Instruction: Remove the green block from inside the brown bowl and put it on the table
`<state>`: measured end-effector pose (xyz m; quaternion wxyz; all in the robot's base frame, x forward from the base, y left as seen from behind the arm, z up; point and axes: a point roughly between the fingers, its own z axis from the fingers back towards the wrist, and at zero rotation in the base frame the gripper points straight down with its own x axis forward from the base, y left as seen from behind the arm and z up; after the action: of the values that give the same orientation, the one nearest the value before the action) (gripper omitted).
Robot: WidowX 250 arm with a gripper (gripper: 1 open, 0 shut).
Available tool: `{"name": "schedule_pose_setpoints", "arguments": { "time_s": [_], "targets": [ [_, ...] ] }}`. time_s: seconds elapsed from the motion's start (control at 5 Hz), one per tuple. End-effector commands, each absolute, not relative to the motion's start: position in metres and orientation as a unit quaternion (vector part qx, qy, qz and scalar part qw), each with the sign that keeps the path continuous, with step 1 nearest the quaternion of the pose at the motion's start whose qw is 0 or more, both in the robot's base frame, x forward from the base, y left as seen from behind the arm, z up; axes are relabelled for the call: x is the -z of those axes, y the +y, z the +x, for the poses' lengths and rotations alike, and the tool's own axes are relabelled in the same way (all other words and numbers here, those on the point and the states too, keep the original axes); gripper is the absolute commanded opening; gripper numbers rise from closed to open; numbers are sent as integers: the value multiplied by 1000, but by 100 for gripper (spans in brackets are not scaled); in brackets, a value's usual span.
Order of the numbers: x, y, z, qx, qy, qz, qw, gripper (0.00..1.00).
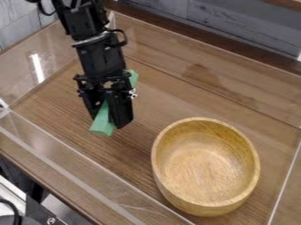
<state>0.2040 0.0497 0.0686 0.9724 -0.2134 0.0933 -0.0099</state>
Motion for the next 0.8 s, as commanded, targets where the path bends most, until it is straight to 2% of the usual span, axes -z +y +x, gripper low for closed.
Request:
{"name": "schedule_pose_setpoints", "arguments": {
  "time_s": [0.0, 0.6],
  "targets": [
    [-75, 57, 213, 13, 70, -208, 976, 0],
    [-71, 59, 216, 14, 74, -216, 973, 0]
  ]
}}
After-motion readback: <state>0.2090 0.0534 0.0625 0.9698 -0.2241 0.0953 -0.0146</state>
